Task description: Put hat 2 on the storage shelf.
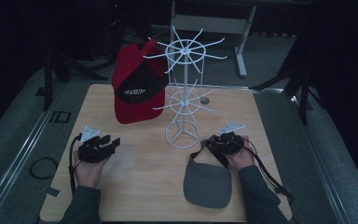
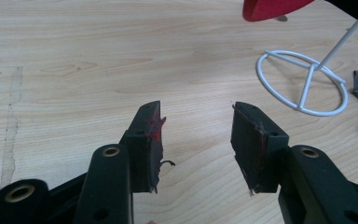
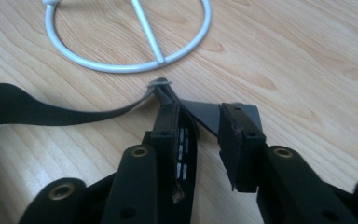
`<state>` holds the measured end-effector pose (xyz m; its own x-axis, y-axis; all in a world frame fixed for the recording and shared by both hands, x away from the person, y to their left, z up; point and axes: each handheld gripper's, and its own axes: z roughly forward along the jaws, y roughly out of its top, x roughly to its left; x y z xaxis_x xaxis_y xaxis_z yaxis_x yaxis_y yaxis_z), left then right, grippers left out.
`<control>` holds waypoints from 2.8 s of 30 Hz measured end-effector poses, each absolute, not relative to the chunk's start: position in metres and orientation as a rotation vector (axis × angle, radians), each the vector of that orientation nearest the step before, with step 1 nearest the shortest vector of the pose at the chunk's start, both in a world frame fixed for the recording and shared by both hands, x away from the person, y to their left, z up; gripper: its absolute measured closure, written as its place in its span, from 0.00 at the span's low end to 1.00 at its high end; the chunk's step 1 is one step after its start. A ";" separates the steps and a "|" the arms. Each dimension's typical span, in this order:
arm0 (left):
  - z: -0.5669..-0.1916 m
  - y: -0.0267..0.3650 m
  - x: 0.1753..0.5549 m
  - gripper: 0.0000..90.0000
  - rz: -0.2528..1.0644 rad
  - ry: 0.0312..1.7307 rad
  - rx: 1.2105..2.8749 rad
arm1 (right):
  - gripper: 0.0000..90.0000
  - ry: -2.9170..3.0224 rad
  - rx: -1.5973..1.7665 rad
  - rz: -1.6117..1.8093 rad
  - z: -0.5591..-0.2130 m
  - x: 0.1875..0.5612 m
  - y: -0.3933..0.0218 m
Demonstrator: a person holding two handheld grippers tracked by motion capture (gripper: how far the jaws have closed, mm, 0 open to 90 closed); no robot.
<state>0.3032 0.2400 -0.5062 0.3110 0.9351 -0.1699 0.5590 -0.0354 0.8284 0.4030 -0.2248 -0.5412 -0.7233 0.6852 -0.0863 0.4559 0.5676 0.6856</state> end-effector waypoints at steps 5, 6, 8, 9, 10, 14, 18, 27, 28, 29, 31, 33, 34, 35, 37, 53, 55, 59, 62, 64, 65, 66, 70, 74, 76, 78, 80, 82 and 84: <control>-0.506 0.241 0.303 0.59 0.543 1.364 1.707 | 0.69 2.504 0.876 0.893 -0.543 0.408 -0.218; -0.507 0.241 0.303 0.59 0.543 1.364 1.707 | 0.69 2.518 0.870 0.884 -0.544 0.409 -0.217; -0.506 0.241 0.303 0.59 0.542 1.365 1.706 | 0.69 2.532 0.836 0.877 -0.545 0.410 -0.215; -0.506 0.241 0.303 0.59 0.543 1.366 1.705 | 0.69 2.538 0.820 0.876 -0.544 0.410 -0.214; -0.506 0.241 0.303 0.59 0.543 1.367 1.704 | 0.68 2.547 0.809 0.878 -0.544 0.410 -0.213; -0.507 0.241 0.304 0.59 0.539 1.368 1.707 | 0.67 2.577 0.791 0.857 -0.544 0.413 -0.209; -0.507 0.241 0.304 0.59 0.539 1.369 1.709 | 0.68 2.614 0.787 0.839 -0.547 0.418 -0.205; -0.508 0.243 0.304 0.59 0.546 1.379 1.704 | 0.97 2.568 0.864 0.813 -0.541 0.419 -0.202; -0.508 0.243 0.304 0.59 0.546 1.380 1.703 | 0.97 2.557 0.875 0.823 -0.540 0.418 -0.202; -0.508 0.243 0.304 0.59 0.546 1.381 1.702 | 0.97 2.550 0.878 0.827 -0.539 0.418 -0.203; -0.509 0.243 0.304 0.59 0.548 1.382 1.703 | 0.97 2.531 0.880 0.841 -0.536 0.417 -0.204; -0.509 0.243 0.304 0.59 0.551 1.383 1.704 | 0.97 2.515 0.883 0.852 -0.533 0.417 -0.206; -0.509 0.243 0.304 0.59 0.553 1.384 1.704 | 0.97 2.507 0.890 0.856 -0.531 0.416 -0.206; -0.509 0.243 0.304 0.59 0.555 1.385 1.704 | 0.97 2.498 0.892 0.860 -0.530 0.416 -0.207; -0.509 0.243 0.304 0.59 0.561 1.388 1.702 | 0.97 2.480 0.910 0.869 -0.526 0.414 -0.209; -0.514 0.243 0.304 0.57 0.580 1.399 1.711 | 0.97 2.345 0.901 0.953 -0.486 0.400 -0.224; -0.514 0.243 0.304 0.57 0.582 1.400 1.709 | 0.97 2.328 0.898 0.963 -0.482 0.398 -0.225; -0.514 0.244 0.304 0.56 0.583 1.400 1.709 | 0.97 2.293 0.893 0.997 -0.471 0.396 -0.229; -0.515 0.243 0.304 0.56 0.580 1.400 1.711 | 0.97 2.273 0.887 1.012 -0.464 0.394 -0.231; -0.514 0.244 0.303 0.56 0.580 1.396 1.714 | 0.97 2.260 0.882 1.026 -0.460 0.392 -0.232; -0.514 0.244 0.303 0.56 0.581 1.396 1.715 | 0.97 2.253 0.882 1.035 -0.458 0.391 -0.232; -0.514 0.244 0.303 0.56 0.582 1.396 1.715 | 0.97 2.245 0.877 1.045 -0.456 0.391 -0.232; -0.514 0.245 0.303 0.56 0.581 1.398 1.708 | 0.97 2.214 0.871 1.078 -0.449 0.387 -0.232; -0.514 0.245 0.302 0.56 0.581 1.398 1.712 | 0.97 2.182 0.864 1.117 -0.442 0.382 -0.233; -0.514 0.245 0.303 0.56 0.581 1.396 1.714 | 0.97 2.169 0.859 1.135 -0.440 0.379 -0.233; -0.514 0.244 0.303 0.56 0.581 1.396 1.713 | 0.97 2.162 0.852 1.154 -0.437 0.376 -0.233; -0.514 0.244 0.303 0.56 0.581 1.396 1.712 | 0.97 2.156 0.849 1.162 -0.436 0.374 -0.234; -0.514 0.244 0.303 0.56 0.581 1.395 1.712 | 0.98 2.140 0.844 1.187 -0.432 0.370 -0.235; -0.514 0.244 0.303 0.56 0.577 1.395 1.713 | 0.98 2.129 0.840 1.212 -0.429 0.367 -0.236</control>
